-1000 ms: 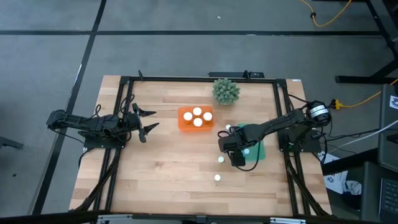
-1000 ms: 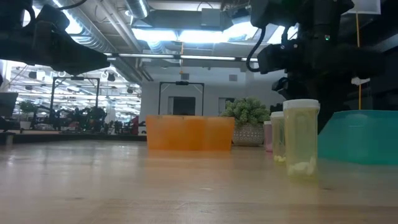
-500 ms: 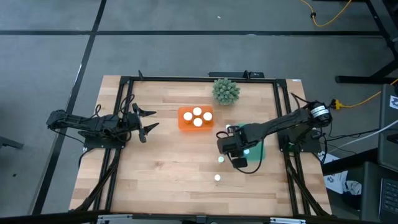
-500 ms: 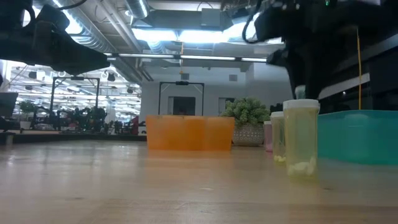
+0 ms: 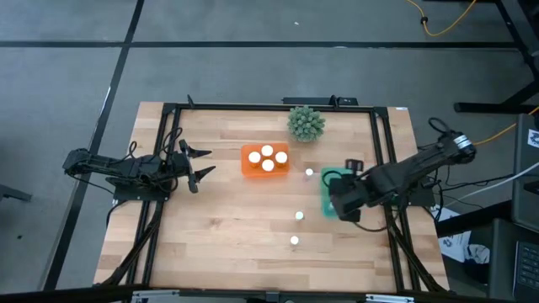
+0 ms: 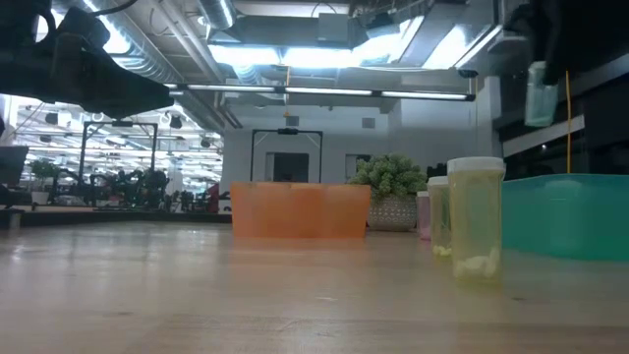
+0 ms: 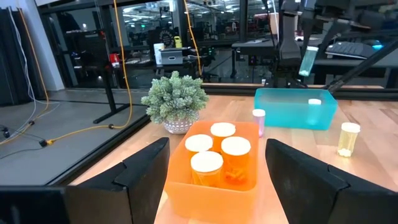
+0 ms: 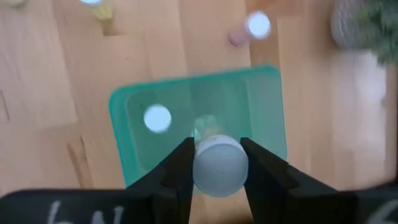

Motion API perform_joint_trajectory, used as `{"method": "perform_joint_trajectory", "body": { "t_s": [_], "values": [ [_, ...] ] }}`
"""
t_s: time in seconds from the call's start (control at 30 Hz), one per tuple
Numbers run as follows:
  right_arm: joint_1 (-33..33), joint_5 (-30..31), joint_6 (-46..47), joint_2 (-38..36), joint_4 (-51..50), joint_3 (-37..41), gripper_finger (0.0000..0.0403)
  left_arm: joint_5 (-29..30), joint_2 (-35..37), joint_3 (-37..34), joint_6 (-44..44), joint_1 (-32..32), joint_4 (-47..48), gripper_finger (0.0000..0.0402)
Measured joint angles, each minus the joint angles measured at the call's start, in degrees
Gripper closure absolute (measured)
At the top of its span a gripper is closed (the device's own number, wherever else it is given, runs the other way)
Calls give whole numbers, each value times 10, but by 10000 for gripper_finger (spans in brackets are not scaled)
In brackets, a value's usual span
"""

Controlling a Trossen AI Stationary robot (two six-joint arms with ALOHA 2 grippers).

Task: Pick and place medicine bottles into bin by pill shape (circle, oval)
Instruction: Put the blue pill bottle into the blue bin

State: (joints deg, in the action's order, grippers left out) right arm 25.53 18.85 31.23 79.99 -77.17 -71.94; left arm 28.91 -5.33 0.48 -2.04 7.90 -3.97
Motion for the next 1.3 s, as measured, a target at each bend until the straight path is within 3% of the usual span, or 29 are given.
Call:
{"method": "perform_joint_trajectory", "body": {
  "t_s": [0.3, 0.57, 0.9, 1.3],
  "values": [
    [-3, 4, 90, -95, 36, 162, 289, 0, 0, 0, 0, 0, 0, 145],
    [-99, -11, 27, -112, 190, 278, 289, 0, 0, 0, 0, 0, 0, 145],
    [-218, -78, -65, -111, 246, 303, 289, 0, 0, 0, 0, 0, 0, 145],
    [-256, -84, -79, -106, 258, 303, 289, 0, 0, 0, 0, 0, 0, 145]
  ]
}}
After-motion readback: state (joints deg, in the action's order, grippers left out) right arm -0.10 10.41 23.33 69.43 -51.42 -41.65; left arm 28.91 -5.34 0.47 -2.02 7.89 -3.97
